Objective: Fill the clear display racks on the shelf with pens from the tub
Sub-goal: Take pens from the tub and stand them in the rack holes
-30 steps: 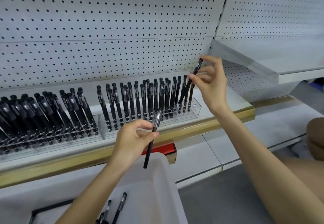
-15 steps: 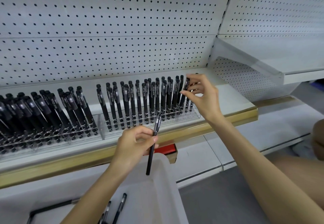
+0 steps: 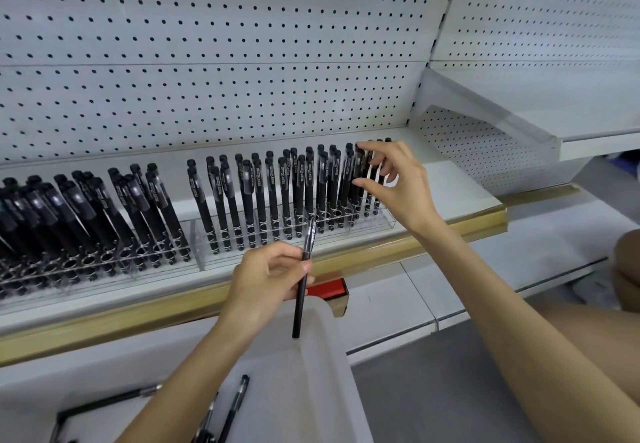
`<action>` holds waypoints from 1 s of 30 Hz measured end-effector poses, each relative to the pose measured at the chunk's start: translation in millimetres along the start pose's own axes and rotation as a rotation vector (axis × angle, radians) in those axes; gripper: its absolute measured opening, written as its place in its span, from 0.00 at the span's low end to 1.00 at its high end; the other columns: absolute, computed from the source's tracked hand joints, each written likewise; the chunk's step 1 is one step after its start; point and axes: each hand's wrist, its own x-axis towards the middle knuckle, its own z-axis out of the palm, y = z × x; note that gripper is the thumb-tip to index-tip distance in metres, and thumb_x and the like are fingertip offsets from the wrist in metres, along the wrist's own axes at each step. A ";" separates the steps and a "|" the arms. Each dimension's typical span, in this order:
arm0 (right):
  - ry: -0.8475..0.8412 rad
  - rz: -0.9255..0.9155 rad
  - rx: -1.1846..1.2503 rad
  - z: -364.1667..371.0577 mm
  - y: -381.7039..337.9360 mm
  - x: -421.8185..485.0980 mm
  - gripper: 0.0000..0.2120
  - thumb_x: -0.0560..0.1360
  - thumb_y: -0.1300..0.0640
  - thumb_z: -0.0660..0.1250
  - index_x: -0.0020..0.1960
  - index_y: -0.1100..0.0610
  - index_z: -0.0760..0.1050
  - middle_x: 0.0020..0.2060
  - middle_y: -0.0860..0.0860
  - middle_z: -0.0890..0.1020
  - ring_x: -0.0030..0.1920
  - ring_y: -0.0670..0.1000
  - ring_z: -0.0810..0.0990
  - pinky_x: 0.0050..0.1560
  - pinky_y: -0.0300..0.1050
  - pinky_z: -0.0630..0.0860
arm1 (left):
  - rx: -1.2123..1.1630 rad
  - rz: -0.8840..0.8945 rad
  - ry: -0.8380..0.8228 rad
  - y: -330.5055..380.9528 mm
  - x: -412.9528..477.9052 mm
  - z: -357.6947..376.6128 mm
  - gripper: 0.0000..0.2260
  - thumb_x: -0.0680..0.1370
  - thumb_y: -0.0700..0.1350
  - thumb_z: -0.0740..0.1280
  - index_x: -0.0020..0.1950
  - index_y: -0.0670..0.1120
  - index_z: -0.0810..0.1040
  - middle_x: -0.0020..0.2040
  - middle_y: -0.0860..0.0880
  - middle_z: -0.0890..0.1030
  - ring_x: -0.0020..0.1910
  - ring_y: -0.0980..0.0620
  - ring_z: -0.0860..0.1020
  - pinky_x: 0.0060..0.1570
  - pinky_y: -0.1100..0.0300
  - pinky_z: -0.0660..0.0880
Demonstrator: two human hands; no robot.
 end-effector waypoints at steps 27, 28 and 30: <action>-0.064 0.318 0.647 -22.6 -91.0 -54.8 0.21 0.70 0.68 0.72 0.59 0.54 0.74 0.42 0.64 0.81 0.44 0.57 0.82 0.48 0.47 0.80 | 0.208 0.319 0.037 12.4 -11.5 18.3 0.08 0.75 0.47 0.69 0.53 0.47 0.81 0.49 0.56 0.83 0.47 0.63 0.80 0.50 0.70 0.75; 0.009 0.309 0.641 -31.1 -88.3 -46.5 0.20 0.70 0.68 0.71 0.58 0.52 0.73 0.42 0.62 0.81 0.44 0.57 0.82 0.47 0.47 0.80 | 0.382 0.402 0.090 13.0 -10.2 12.0 0.12 0.76 0.50 0.68 0.57 0.48 0.79 0.53 0.56 0.80 0.51 0.64 0.79 0.53 0.72 0.72; 0.166 0.279 0.583 -48.1 -77.7 -29.1 0.18 0.71 0.68 0.71 0.54 0.51 0.72 0.41 0.54 0.80 0.45 0.55 0.82 0.46 0.48 0.80 | 0.763 0.564 0.145 15.5 -8.1 0.1 0.19 0.77 0.55 0.64 0.65 0.49 0.74 0.62 0.55 0.75 0.59 0.59 0.75 0.60 0.66 0.69</action>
